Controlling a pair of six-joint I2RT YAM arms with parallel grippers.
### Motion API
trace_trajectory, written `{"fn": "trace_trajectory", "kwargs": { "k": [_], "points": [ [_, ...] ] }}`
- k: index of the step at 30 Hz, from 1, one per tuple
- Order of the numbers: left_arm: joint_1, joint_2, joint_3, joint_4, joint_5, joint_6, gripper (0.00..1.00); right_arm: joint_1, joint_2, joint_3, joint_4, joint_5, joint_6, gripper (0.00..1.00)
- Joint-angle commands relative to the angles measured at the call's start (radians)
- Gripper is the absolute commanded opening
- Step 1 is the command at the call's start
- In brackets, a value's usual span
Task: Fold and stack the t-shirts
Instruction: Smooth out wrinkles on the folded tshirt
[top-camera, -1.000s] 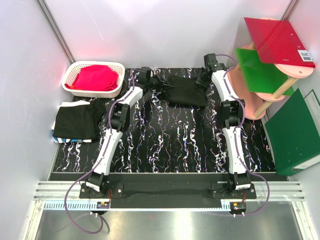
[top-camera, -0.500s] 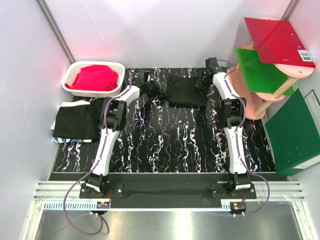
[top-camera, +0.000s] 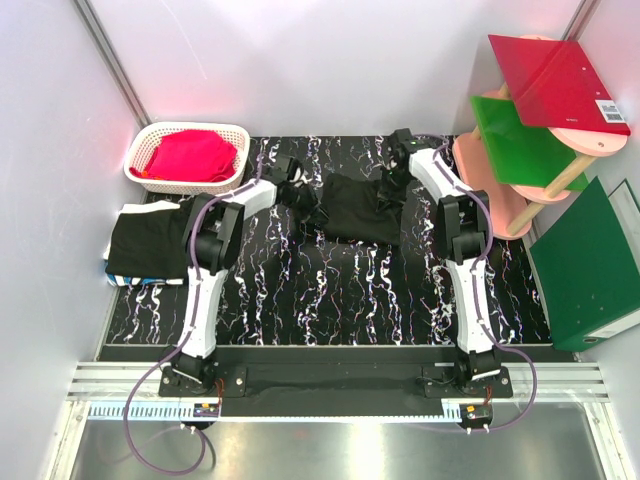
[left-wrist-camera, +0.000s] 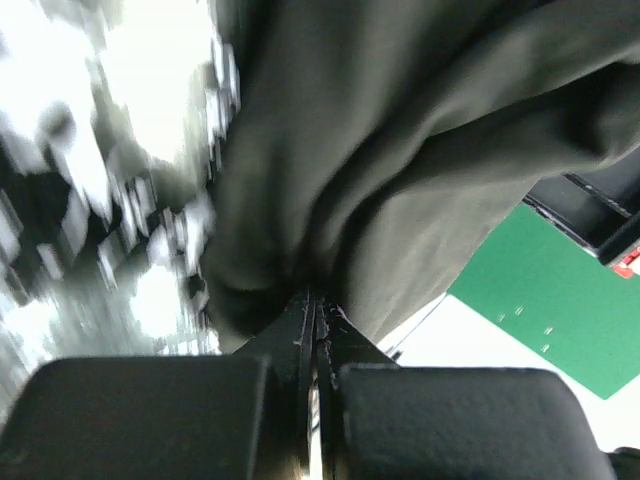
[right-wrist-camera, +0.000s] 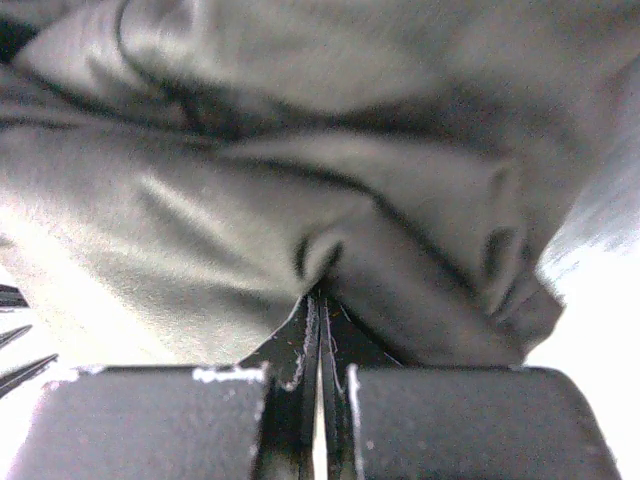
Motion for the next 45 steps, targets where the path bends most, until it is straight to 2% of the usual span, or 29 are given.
{"fn": "trace_trajectory", "kwargs": {
  "k": [1,5,10,15,23,27,32,34,37,40,44,45],
  "points": [
    [-0.015,-0.177,-0.112,0.000,-0.001,0.056,0.00,0.062,-0.144,-0.079,-0.070,0.082,-0.061,0.00],
    [-0.012,-0.332,-0.149,-0.075,-0.070,0.140,0.00,0.063,-0.291,-0.110,-0.041,0.179,-0.068,0.00],
    [-0.011,-0.370,-0.120,-0.094,-0.098,0.189,0.00,0.062,-0.367,-0.114,0.027,0.266,-0.075,0.00],
    [-0.014,-0.216,0.041,-0.101,-0.032,0.170,0.00,0.062,-0.240,-0.035,-0.001,0.255,-0.097,0.00],
    [-0.012,0.029,0.279,-0.126,0.001,0.125,0.00,0.052,0.004,0.231,-0.116,0.222,-0.109,0.00],
    [-0.006,0.114,0.341,-0.126,-0.022,0.097,0.00,0.037,0.102,0.346,-0.122,0.226,-0.094,0.00],
    [0.015,0.161,0.371,-0.120,-0.050,0.082,0.00,0.011,0.208,0.470,-0.108,0.338,-0.062,0.00],
    [0.024,0.149,0.368,-0.115,-0.050,0.111,0.00,0.005,0.215,0.519,-0.102,0.384,-0.055,0.00],
    [0.029,0.077,0.327,-0.077,-0.016,0.154,0.01,-0.006,0.172,0.556,-0.088,0.371,-0.051,0.00],
    [0.031,-0.071,0.224,-0.023,-0.003,0.179,0.02,-0.010,0.094,0.530,-0.056,0.315,-0.040,0.02],
    [0.046,-0.231,-0.039,0.119,0.059,0.133,0.03,-0.012,-0.023,0.446,-0.039,0.259,-0.040,0.05],
    [0.057,-0.257,-0.088,0.208,0.074,0.081,0.03,-0.014,-0.043,0.389,-0.036,0.255,-0.042,0.05]
  ]
}}
